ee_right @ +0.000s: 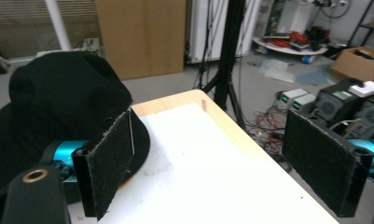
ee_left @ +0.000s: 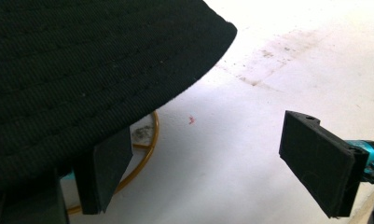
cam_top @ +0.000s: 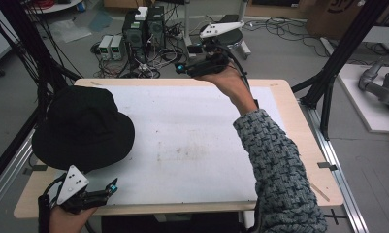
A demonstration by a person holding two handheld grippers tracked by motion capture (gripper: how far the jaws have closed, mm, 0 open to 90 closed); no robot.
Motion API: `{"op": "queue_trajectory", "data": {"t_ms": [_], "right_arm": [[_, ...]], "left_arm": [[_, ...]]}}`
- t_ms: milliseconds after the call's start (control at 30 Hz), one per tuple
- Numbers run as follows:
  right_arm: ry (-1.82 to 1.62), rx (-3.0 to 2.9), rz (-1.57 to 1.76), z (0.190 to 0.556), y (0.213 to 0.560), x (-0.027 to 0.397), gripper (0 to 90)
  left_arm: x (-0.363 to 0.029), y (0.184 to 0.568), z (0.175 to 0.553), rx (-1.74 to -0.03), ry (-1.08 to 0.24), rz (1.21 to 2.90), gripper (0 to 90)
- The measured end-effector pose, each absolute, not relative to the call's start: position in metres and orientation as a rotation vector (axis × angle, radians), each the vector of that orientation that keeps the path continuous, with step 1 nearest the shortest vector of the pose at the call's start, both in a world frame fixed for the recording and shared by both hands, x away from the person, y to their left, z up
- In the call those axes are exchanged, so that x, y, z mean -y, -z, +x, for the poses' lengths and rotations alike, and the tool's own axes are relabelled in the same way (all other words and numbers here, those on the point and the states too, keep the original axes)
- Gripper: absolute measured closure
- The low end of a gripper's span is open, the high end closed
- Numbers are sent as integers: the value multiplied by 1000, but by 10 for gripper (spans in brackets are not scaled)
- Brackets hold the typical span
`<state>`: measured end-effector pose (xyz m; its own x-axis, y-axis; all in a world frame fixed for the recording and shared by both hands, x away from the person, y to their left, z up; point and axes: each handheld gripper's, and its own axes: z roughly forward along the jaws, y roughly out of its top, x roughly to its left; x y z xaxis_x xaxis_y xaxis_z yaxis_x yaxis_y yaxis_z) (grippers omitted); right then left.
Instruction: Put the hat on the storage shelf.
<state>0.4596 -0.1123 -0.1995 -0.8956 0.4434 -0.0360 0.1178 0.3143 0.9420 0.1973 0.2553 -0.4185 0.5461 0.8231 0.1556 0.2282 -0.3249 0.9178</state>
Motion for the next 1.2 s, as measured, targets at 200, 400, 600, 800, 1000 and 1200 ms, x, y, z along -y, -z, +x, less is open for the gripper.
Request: {"op": "queue_trajectory", "data": {"t_ms": [200, 400, 600, 800, 1000, 1200], "right_arm": [[-1570, -2276, 570, 455, 206, 148, 149], [-1578, -2236, 622, 447, 216, 183, 149], [-1581, -2206, 673, 440, 226, 214, 149], [-1582, -2182, 701, 431, 231, 238, 149], [-1580, -2161, 719, 420, 244, 258, 149], [-1563, -2158, 741, 408, 262, 276, 142]], "left_arm": [[-249, 419, 197, -864, -764, 1850, 173], [-240, 420, 198, -861, -735, 1871, 174], [-223, 424, 201, -828, -713, 1918, 177], [-203, 427, 209, -793, -676, 1968, 177], [-183, 430, 221, -769, -636, 1994, 177], [-162, 431, 236, -719, -617, 2032, 177]]}}
